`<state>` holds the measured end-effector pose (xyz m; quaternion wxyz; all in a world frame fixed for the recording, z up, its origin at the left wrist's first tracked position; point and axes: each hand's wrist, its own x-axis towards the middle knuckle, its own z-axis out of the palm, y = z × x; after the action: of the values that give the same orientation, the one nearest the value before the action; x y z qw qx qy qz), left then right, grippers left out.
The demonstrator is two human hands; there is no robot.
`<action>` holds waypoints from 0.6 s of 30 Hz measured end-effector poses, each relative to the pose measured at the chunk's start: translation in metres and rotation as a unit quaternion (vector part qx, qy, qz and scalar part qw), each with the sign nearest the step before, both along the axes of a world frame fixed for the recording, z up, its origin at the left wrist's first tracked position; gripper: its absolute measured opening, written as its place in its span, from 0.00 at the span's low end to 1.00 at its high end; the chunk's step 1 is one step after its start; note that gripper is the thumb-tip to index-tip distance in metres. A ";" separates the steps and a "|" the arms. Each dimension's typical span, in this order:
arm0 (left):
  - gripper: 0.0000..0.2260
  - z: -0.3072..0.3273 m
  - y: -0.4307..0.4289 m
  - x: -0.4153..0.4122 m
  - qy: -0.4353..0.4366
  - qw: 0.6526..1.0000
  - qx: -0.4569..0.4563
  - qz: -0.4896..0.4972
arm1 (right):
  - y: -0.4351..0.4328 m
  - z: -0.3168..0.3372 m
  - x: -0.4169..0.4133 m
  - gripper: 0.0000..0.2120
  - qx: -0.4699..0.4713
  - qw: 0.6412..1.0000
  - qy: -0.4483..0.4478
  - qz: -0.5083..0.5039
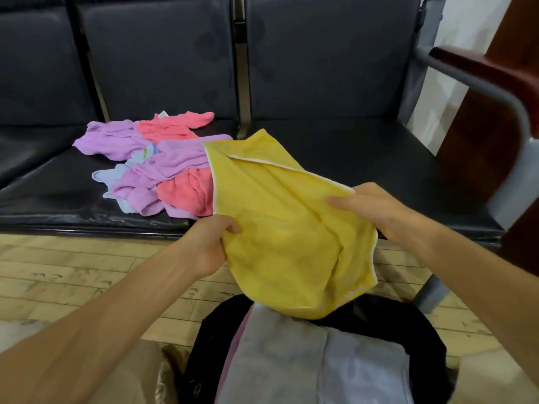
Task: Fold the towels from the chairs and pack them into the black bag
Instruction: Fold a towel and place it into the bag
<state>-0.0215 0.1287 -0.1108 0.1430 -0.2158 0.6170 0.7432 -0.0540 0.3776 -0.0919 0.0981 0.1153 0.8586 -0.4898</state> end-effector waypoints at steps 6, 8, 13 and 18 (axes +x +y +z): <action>0.11 -0.004 0.003 0.003 -0.016 1.000 0.003 0.025 | -0.002 0.000 0.002 0.14 -0.077 0.996 0.036 -0.009; 0.08 -0.005 0.004 0.003 -0.017 1.000 -0.002 0.018 | 0.002 0.007 0.000 0.11 -0.174 0.981 0.066 -0.047; 0.13 -0.008 0.008 -0.009 0.026 0.997 -0.021 0.063 | 0.018 0.026 0.002 0.13 -0.372 0.909 0.065 -0.173; 0.13 -0.004 0.009 -0.019 0.055 0.997 -0.018 0.056 | 0.021 0.018 0.002 0.11 -0.388 0.887 0.063 -0.242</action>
<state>-0.0403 0.1380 -0.1151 0.0632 -0.2112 0.6243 0.7494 -0.0524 0.3984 -0.0742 -0.0409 0.2408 0.5500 -0.7986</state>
